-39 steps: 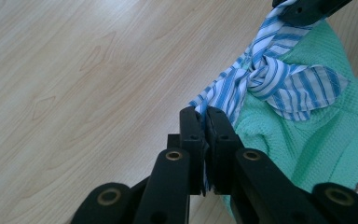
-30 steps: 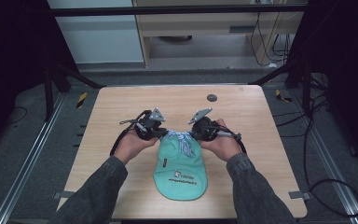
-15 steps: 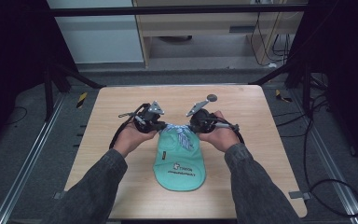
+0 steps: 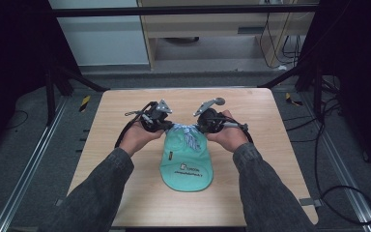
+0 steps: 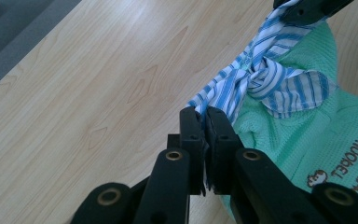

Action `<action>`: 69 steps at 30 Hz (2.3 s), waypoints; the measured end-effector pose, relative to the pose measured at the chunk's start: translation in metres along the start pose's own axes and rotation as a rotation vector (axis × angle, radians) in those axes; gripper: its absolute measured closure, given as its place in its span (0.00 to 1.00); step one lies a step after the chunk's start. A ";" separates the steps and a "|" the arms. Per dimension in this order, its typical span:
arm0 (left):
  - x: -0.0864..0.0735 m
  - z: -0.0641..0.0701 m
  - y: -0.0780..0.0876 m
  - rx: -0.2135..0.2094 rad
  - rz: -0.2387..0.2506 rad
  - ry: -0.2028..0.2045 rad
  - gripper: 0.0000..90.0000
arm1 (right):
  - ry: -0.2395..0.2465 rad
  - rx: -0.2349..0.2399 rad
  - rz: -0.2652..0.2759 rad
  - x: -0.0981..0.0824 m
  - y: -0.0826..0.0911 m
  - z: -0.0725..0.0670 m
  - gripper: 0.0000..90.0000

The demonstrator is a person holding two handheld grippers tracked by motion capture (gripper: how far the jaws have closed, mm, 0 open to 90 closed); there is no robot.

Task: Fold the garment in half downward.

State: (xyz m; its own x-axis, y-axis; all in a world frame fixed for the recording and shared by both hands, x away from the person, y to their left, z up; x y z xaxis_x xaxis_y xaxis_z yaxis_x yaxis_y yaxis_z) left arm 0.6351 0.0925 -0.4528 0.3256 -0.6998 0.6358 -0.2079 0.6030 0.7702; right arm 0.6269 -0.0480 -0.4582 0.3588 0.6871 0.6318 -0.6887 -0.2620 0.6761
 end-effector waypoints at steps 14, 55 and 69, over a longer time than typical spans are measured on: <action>0.001 -0.005 0.004 0.015 0.015 0.008 0.96 | 0.028 -0.018 0.010 0.010 0.000 0.003 0.92; 0.015 0.001 0.007 0.057 0.020 -0.034 0.96 | 0.021 -0.063 0.050 0.005 0.011 0.008 0.92; 0.010 0.014 0.010 0.071 0.021 -0.059 0.96 | 0.040 -0.070 0.067 0.002 0.016 0.002 0.92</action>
State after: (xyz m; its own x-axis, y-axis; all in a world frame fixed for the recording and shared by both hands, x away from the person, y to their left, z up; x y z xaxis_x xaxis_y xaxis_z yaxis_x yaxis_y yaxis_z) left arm 0.6233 0.0863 -0.4384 0.2661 -0.7098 0.6522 -0.2799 0.5905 0.7569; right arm 0.6177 -0.0521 -0.4449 0.2859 0.6963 0.6583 -0.7534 -0.2611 0.6035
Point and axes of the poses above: each handheld gripper's, and its own axes: y roughly backward along the jaws, x roughly out of its top, z roughly to its right, the point moved 9 cm from there along -y, roughly forward along the jaws, and after that the axes turned 15 degrees about -x, right-handed, at the moved point
